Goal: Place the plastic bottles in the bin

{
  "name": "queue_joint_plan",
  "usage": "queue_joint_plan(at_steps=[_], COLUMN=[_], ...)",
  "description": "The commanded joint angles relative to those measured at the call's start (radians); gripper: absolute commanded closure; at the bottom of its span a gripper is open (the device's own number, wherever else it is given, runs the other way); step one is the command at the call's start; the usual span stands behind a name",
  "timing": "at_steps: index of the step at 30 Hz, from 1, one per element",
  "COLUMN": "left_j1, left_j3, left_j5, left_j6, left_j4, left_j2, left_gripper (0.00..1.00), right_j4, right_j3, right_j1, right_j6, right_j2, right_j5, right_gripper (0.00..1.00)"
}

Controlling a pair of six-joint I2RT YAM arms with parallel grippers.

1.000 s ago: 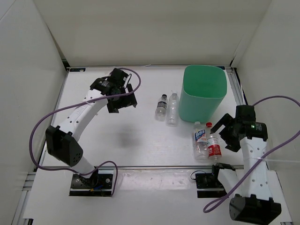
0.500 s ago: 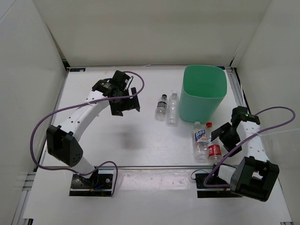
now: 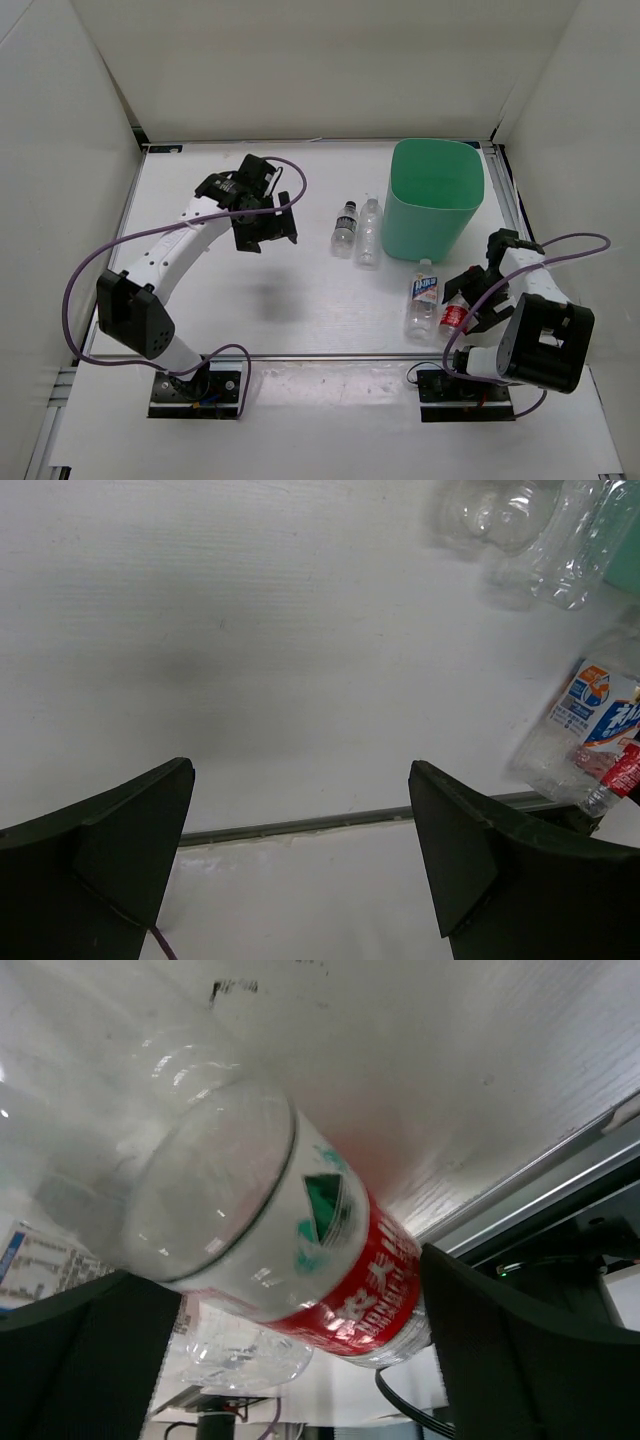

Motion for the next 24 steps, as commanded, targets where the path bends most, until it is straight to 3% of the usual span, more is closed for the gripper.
queue_joint_plan(at_steps=[1, 5, 13, 17, 24], left_j1=[-0.005, -0.005, -0.005, -0.005, -0.005], left_j3=[-0.016, -0.027, -0.036, -0.025, 0.007], left_j5=[0.01, 0.01, 0.029, 0.038, 0.038], left_j6=[0.012, 0.012, 0.012, 0.012, 0.012], left_j4=[-0.011, -0.011, -0.001, 0.019, 0.019], left_j2=[-0.054, -0.065, -0.065, -0.056, -0.019], left_gripper=[0.0, 0.0, 0.0, 0.0, 0.0], right_j4=[0.025, 0.025, -0.085, -0.194, -0.37], right_j3=[-0.005, -0.005, 0.053, 0.111, 0.422], right_j1=[-0.025, -0.044, -0.064, -0.064, -0.064], right_j6=[0.026, 0.037, 0.046, 0.079, 0.079], right_j2=[0.019, 0.01, -0.022, -0.146, -0.306], right_j5=[-0.01, -0.01, 0.011, 0.011, -0.096], right_gripper=[0.06, 0.26, 0.47, 0.58, 0.75])
